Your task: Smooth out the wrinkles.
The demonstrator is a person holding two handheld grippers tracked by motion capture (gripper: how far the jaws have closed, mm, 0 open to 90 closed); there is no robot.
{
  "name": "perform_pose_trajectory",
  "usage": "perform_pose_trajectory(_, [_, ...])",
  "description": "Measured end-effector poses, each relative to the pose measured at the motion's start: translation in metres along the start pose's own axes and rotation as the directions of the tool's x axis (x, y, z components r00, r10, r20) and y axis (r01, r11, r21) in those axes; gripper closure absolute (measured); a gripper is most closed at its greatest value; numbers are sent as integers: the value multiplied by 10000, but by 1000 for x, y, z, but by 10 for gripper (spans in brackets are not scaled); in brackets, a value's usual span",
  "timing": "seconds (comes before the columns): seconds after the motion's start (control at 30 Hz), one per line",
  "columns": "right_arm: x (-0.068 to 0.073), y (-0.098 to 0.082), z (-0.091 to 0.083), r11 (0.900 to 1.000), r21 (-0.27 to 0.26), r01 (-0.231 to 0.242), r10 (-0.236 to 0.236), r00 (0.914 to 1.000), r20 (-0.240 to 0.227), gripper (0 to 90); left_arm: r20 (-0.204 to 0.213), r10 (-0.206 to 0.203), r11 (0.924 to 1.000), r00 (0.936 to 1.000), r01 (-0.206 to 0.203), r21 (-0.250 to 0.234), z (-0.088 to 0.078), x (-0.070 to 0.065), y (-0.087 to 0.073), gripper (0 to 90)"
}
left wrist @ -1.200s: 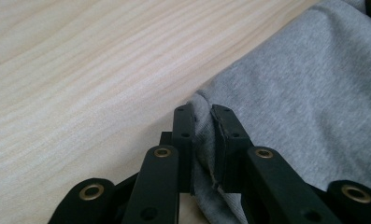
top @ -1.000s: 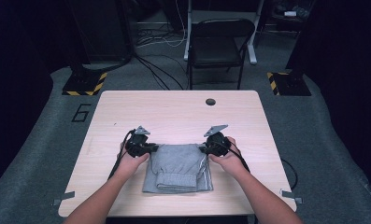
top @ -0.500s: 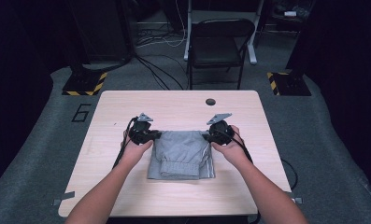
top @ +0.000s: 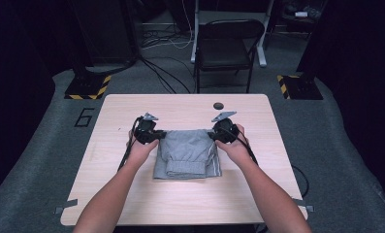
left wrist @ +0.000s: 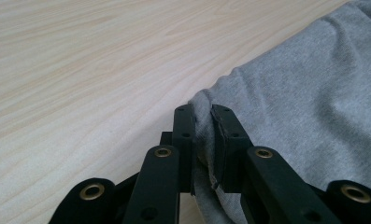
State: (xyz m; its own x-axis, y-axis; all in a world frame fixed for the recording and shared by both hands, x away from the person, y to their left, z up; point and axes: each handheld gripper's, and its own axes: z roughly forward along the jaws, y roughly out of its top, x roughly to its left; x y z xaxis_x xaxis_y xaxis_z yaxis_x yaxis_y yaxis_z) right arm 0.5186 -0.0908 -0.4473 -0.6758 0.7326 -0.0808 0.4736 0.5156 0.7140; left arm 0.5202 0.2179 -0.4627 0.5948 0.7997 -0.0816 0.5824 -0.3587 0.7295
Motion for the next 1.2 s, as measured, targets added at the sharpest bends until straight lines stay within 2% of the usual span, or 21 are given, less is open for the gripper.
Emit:
perform_pose_trajectory(0.17, [0, 2, 3, 9999, 106, 77, -78, 9999, 69, 699, -102, -166, 9998, 9998, 166, 68, 5, 2, -1, 803])
perform_pose_trajectory(0.2, [1, 2, 4, 9999, 84, -103, 102, 9999, 79, 699, -97, -203, 9998, 9997, 204, 71, 6, 2, -2, 803])
perform_pose_trajectory(0.23, [0, 2, 5, 9997, 178, 167, -168, 9998, 92, 699, -109, -201, 9997, 9997, 202, 96, 6, 2, -2, 803])
perform_pose_trajectory(0.3, [2, 2, 8, 9998, 169, 41, -44, 9998, 211, 698, -124, -199, 9997, 9997, 201, 101, 7, 4, -2, 803])
perform_pose_trajectory(0.37, [1, 3, 9, 9994, 221, 269, -274, 9994, 195, 698, -150, -176, 9997, 9997, 178, 135, 8, 5, -2, 801])
perform_pose_trajectory(0.4, [2, 3, 10, 9998, 218, 4, -9, 9997, 235, 698, -110, -111, 9998, 9999, 113, 180, 8, 6, -2, 801])
perform_pose_trajectory(0.43, [2, 3, 10, 9998, 204, 45, -50, 9997, 251, 698, -129, -273, 9996, 9995, 274, 94, 9, 6, -3, 801])
perform_pose_trajectory(0.6, [1, 4, 15, 9999, 162, 30, -35, 9996, 285, 694, -198, -480, 9988, 9987, 481, 89, 15, 8, -5, 799])
perform_pose_trajectory(0.67, [0, 3, 14, 9994, 297, 154, -162, 9995, 266, 693, -251, -425, 9990, 9988, 429, 121, 17, 7, -5, 798])
perform_pose_trajectory(0.7, [1, 3, 16, 9998, 203, -49, 43, 9995, 309, 692, -253, -454, 9989, 9986, 457, 121, 18, 7, -5, 798])
perform_pose_trajectory(0.9, [-2, 1, 18, 9995, 248, 193, -199, 9995, 250, 689, -239, -419, 9989, 9988, 424, 198, 20, 9, -6, 796])
perform_pose_trajectory(1.03, [0, 0, 18, 9991, 406, -85, 76, 9997, 229, 687, -242, -438, 9988, 9987, 443, 199, 20, 9, -6, 791])
perform_pose_trajectory(1.1, [0, -1, 20, 9996, 255, -86, 79, 9995, 293, 686, -246, -422, 9988, 9988, 428, 229, 20, 9, -6, 788])
perform_pose_trajectory(1.13, [0, -1, 20, 9994, 344, -15, 6, 9997, 256, 685, -230, -411, 9988, 9989, 416, 252, 20, 9, -6, 787])
perform_pose_trajectory(1.2, [0, -1, 21, 9995, 288, -130, 122, 9996, 259, 685, -256, -457, 9987, 9986, 462, 221, 20, 8, -6, 785])
